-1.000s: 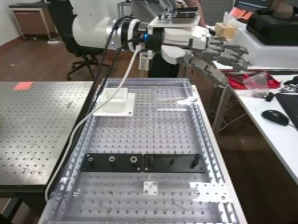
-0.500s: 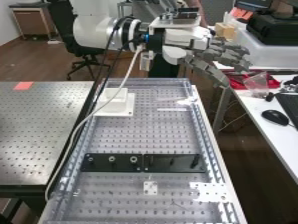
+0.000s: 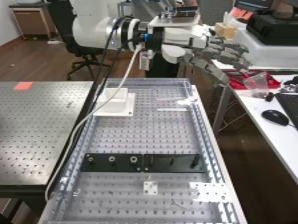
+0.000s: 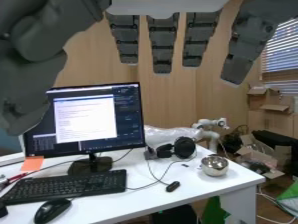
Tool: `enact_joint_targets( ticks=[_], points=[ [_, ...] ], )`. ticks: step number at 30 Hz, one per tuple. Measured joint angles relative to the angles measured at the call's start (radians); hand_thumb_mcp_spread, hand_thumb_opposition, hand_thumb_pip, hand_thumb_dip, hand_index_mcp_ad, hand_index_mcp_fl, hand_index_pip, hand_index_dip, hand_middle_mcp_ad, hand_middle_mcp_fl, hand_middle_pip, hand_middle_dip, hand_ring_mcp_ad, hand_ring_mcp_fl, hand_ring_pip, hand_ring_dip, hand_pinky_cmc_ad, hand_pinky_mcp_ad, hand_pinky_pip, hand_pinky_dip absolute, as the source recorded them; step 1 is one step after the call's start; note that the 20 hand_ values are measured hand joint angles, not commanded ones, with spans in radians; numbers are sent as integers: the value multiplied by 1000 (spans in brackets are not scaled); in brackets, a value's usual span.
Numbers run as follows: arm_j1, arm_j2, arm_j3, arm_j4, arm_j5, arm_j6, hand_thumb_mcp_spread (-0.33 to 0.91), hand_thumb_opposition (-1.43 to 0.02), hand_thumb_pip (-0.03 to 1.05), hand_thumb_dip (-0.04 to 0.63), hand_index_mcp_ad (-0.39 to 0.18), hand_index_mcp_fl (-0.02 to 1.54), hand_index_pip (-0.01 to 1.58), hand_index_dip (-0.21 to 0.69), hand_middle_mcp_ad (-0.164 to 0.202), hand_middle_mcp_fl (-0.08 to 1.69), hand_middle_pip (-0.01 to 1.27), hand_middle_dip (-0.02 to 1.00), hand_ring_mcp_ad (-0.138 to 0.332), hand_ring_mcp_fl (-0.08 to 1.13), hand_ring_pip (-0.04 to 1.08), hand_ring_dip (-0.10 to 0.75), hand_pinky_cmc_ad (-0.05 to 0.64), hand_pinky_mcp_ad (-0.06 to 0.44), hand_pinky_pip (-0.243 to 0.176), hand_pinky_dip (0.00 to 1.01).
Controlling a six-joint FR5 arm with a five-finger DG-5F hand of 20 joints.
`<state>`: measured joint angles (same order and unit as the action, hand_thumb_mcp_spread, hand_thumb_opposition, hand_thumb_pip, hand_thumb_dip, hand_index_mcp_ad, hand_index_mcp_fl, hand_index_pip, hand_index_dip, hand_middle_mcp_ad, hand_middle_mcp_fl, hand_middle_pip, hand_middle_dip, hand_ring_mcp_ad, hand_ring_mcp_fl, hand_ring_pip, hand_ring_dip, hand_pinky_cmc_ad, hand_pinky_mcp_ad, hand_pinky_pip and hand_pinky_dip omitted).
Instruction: Grab the chopstick and place it in the clear container
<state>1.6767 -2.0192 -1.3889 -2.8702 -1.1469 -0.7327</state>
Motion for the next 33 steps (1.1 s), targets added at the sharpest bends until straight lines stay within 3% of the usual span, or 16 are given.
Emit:
enact_joint_targets(
  ticks=[7, 13, 20, 25, 33],
  points=[
    [-2, 1, 29, -32, -21, -3, -28, -682, 796, 24, -75, 52, 87, 187, 84, 70, 124, 393, 126, 12, 101, 290, 415, 347, -45, 375],
    [-9, 25, 8, -24, -44, -5, -28, -682, 785, 21, -68, 52, 87, 187, 84, 120, 124, 393, 126, 12, 101, 290, 412, 347, -45, 375],
    [-19, 37, -7, -90, -82, 27, -28, -682, 731, 24, -65, 52, 91, 218, 87, 117, 124, 393, 126, 12, 101, 290, 415, 347, -44, 375],
    [-28, 73, -51, -123, -136, 40, -28, -682, 682, 24, -80, 52, 87, 250, 77, 86, 124, 393, 126, 12, 101, 290, 415, 344, -47, 375],
    [-44, 162, -153, -108, -180, 52, -5, -682, 658, 21, -65, 52, 91, 293, 91, 84, 124, 393, 129, 14, 101, 290, 412, 342, -47, 375]
  ],
)
